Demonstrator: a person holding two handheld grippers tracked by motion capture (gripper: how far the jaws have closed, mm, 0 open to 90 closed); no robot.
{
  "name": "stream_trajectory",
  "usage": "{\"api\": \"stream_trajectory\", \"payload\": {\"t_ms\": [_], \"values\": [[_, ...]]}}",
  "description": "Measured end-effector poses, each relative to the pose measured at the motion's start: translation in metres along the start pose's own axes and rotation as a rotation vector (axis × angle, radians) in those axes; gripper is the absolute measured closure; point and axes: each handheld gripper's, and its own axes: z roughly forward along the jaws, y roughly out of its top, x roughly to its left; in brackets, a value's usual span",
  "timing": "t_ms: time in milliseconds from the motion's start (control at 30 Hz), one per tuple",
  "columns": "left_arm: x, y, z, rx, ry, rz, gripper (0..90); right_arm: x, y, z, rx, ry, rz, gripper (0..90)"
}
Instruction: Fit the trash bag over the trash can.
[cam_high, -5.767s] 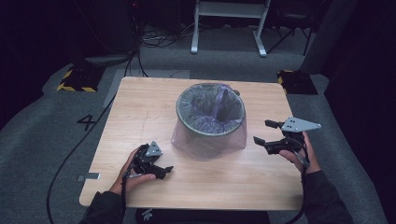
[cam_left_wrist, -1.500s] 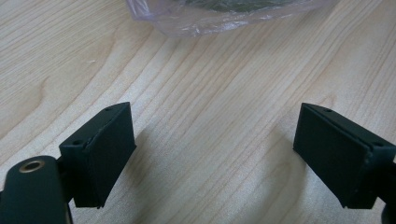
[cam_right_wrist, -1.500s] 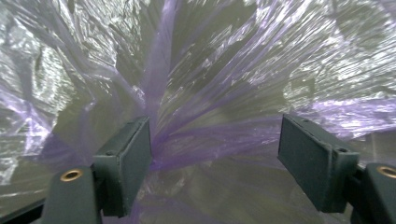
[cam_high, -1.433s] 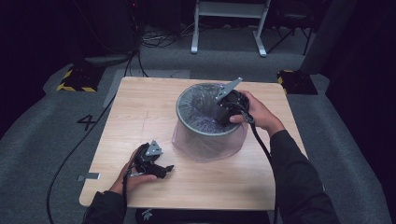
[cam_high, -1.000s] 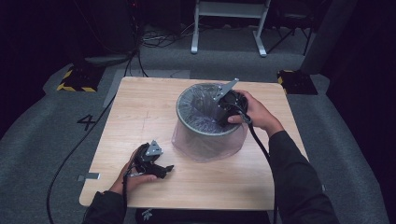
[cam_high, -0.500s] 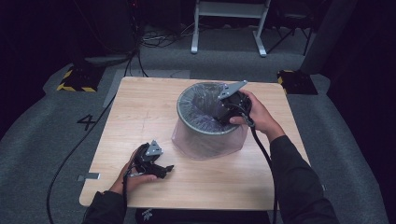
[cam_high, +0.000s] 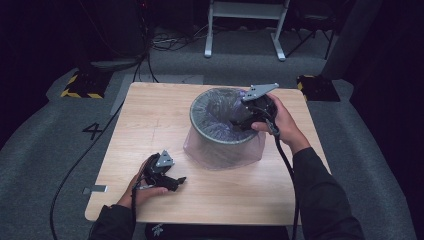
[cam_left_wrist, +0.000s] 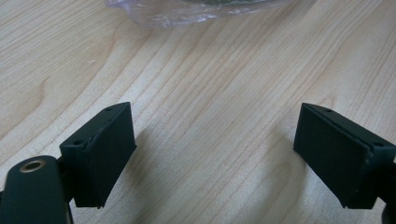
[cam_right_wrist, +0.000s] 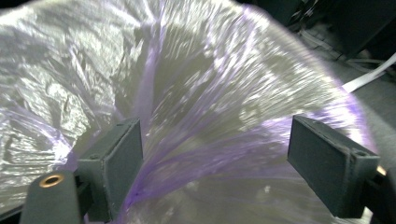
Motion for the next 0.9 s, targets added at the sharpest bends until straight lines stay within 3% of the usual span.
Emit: {"api": "stream_trajectory", "payload": {"t_ms": [133,467,900], "values": [[0.0,0.0,0.0,0.0,0.0,0.0,12.1,0.0,-0.002,-0.009,-0.02,0.005,0.003,17.6],[0.0,0.0,0.0,0.0,0.0,0.0,12.1,-0.001,-0.012,-0.026,-0.088,-0.009,0.062,16.9],[0.0,0.0,0.0,0.0,-0.001,-0.001,12.1,0.005,-0.024,-0.051,-0.115,-0.045,0.027,16.1]]}}
